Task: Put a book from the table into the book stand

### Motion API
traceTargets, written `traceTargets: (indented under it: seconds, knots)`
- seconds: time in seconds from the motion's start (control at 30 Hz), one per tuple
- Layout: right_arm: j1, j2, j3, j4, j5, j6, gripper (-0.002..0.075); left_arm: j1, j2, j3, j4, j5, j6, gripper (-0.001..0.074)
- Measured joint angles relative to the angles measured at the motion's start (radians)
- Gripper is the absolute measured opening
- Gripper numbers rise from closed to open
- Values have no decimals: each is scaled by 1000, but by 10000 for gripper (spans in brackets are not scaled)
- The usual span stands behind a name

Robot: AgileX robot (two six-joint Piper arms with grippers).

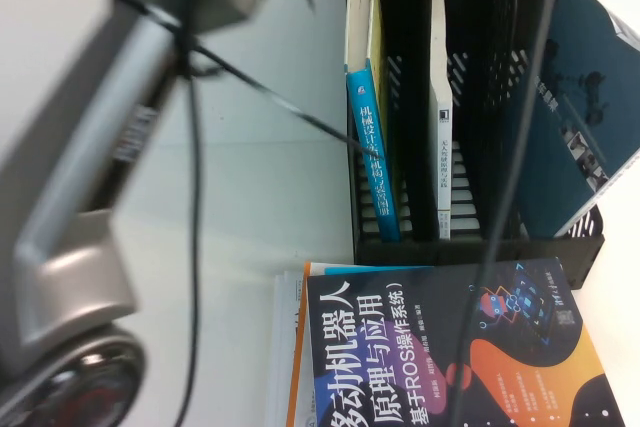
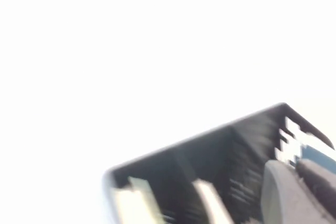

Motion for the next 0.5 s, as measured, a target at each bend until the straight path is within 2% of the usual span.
traceTargets:
  seconds: [0.33,0.5]
  knots:
    - [0,0,2,20,-79,-50,-3,4,-220,-10,357,229,-37,1]
    - [0,-4,31,122,-156,-183,-3,4,-312,40,324,231,-34,1]
